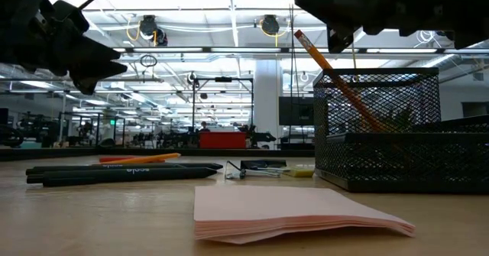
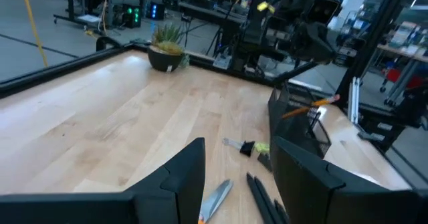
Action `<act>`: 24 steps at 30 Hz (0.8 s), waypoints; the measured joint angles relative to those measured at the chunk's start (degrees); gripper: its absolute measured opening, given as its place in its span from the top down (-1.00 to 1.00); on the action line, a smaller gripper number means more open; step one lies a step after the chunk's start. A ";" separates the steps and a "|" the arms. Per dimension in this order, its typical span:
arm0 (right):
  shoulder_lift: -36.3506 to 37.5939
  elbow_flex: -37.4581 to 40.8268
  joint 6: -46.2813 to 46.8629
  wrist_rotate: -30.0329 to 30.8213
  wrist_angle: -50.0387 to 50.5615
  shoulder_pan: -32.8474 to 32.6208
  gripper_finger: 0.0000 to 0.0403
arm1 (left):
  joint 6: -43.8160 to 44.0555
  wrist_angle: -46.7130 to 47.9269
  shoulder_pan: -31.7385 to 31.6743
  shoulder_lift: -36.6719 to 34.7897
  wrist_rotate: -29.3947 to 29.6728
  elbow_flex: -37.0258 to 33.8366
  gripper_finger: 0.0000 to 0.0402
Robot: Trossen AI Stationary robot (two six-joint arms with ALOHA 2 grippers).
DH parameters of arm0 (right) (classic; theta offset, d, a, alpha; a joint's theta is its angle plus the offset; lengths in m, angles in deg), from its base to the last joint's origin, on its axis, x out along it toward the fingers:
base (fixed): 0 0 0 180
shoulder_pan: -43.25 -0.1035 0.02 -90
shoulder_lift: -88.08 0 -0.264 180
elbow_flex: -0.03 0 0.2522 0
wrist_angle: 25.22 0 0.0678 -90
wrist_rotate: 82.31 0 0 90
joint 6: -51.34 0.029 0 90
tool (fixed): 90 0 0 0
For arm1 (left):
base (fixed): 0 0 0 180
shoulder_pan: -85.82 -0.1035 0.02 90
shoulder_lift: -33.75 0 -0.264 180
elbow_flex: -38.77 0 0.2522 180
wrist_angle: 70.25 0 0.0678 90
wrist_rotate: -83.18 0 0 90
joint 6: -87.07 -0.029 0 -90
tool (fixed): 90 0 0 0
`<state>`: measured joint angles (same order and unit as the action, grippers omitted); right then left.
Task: Pick and place office supplies into organizer
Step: Put the yellow pencil into the black desk organizer
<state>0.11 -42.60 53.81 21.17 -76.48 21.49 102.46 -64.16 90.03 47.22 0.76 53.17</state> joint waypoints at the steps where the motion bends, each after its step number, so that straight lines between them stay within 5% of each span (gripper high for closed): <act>1: 0.40 0.00 -0.38 0.00 -0.23 -0.01 0.88 | 0.18 -0.10 0.00 0.00 0.00 0.00 0.15; 9: 4.86 0.58 -4.08 -6.35 -0.26 -0.08 0.88 | 3.37 -1.18 0.00 0.02 0.02 0.00 0.15; 24: 5.55 4.13 1.86 -3.10 0.57 -0.02 0.91 | 3.06 -2.95 0.01 0.02 0.45 0.00 0.15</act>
<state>5.66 -38.46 55.67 18.06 -75.91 21.47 105.52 -67.11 90.04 47.24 1.20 53.17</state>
